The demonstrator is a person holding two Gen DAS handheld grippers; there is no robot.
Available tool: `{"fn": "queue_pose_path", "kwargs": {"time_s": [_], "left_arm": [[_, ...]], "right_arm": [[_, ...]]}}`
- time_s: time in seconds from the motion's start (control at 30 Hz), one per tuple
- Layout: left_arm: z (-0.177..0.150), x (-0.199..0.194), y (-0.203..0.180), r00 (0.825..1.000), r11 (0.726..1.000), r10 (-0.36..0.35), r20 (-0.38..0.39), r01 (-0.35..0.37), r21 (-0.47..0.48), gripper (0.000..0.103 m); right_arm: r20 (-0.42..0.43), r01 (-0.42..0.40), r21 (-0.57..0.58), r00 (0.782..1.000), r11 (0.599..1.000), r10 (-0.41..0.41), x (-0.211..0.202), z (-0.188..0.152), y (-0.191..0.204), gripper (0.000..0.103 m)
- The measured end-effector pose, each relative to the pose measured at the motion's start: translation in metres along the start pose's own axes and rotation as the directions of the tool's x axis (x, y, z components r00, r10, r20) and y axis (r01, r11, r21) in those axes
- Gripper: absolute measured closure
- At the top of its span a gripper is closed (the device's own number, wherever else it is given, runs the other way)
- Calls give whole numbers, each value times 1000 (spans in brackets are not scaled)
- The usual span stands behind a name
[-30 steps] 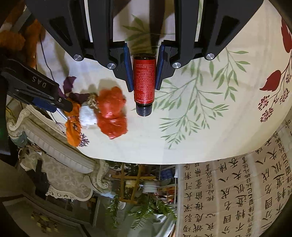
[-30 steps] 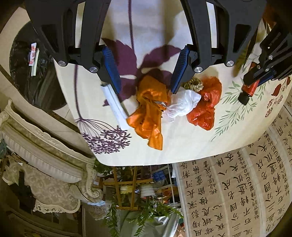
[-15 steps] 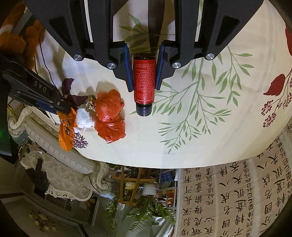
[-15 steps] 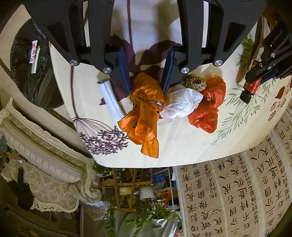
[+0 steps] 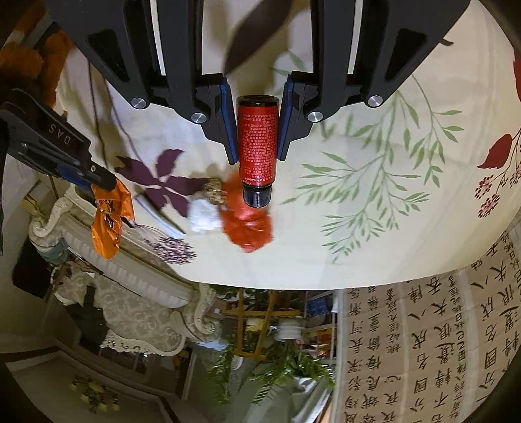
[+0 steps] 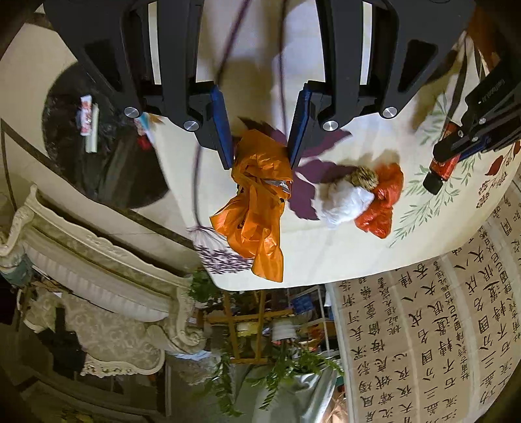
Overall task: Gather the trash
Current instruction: 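Grasp the orange plastic bag with the right tool, then carry the red can and orange bag over the black bin while both tools open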
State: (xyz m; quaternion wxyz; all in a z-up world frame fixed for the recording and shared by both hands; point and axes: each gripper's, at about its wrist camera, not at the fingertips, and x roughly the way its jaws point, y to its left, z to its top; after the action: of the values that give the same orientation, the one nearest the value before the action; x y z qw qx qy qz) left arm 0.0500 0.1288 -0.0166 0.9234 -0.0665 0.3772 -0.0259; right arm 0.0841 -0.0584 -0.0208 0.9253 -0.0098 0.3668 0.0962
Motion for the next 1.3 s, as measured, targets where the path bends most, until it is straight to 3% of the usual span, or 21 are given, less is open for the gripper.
{"fn": "queue_pose_path", "kwargs": {"time_s": [0.33, 0.77, 1.3], "left_arm": [[-9, -5, -58, 996, 992, -86, 2, 86, 94, 78], [-12, 10, -148, 983, 959, -183, -9, 180, 218, 78], [5, 48, -218, 978, 929, -209, -18, 204, 310, 78]], "right_arm": [[18, 80, 87, 997, 993, -82, -31, -22, -50, 70], [24, 175, 184, 983, 967, -182, -49, -44, -117, 70], [14, 217, 250, 974, 944, -228, -31, -42, -168, 70]]}}
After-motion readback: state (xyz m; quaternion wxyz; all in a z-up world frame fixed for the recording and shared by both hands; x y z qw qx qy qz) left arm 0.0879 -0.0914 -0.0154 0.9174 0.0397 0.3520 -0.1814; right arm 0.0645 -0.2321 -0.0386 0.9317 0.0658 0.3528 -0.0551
